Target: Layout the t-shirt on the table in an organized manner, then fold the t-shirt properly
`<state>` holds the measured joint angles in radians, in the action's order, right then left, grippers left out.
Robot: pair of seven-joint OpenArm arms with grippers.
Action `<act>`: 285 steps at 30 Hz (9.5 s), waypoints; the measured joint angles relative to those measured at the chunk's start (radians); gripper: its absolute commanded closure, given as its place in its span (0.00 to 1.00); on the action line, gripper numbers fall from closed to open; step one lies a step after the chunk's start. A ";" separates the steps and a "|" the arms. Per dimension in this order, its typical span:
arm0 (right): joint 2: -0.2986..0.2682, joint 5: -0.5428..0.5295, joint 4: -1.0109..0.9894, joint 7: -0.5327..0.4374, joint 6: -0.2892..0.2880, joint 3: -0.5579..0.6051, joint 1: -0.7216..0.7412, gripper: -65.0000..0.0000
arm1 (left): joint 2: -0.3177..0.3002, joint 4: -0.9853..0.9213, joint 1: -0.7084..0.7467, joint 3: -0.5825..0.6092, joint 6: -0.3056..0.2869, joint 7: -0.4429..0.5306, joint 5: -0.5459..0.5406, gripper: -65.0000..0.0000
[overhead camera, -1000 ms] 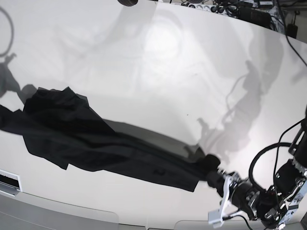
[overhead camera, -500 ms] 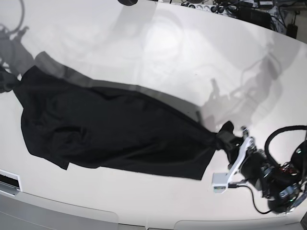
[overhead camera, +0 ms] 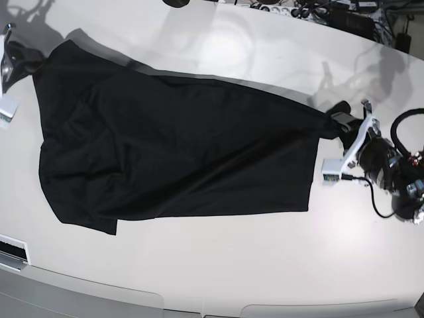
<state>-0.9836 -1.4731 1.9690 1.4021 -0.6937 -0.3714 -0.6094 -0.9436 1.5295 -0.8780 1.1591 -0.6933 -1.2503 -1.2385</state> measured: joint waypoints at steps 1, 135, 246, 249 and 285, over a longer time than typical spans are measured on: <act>0.007 0.000 0.000 0.000 0.000 -0.001 -0.017 1.00 | 0.000 0.000 0.015 0.000 0.000 0.024 0.022 1.00; 0.898 1.007 -0.215 -0.343 0.425 -0.311 0.202 0.65 | -0.039 -0.003 0.117 -0.002 0.001 0.099 0.148 0.40; 0.680 1.027 -0.058 -0.283 0.203 0.368 0.032 0.62 | 0.195 -0.442 0.171 -0.432 0.000 0.046 -0.063 1.00; 0.679 1.036 -0.002 -0.284 0.230 0.368 0.022 0.62 | 0.195 -0.442 0.172 -0.432 0.000 0.045 -0.062 1.00; 0.944 0.790 -0.371 -0.415 0.136 -0.333 0.129 0.50 | 0.193 -0.443 0.249 -0.709 0.000 0.039 -0.064 1.00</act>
<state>-0.0395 -0.6834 1.5978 0.9871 -0.5579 -0.7044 -0.4808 -0.7506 1.0870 -0.6285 0.4503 -0.6930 -1.2110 -1.3022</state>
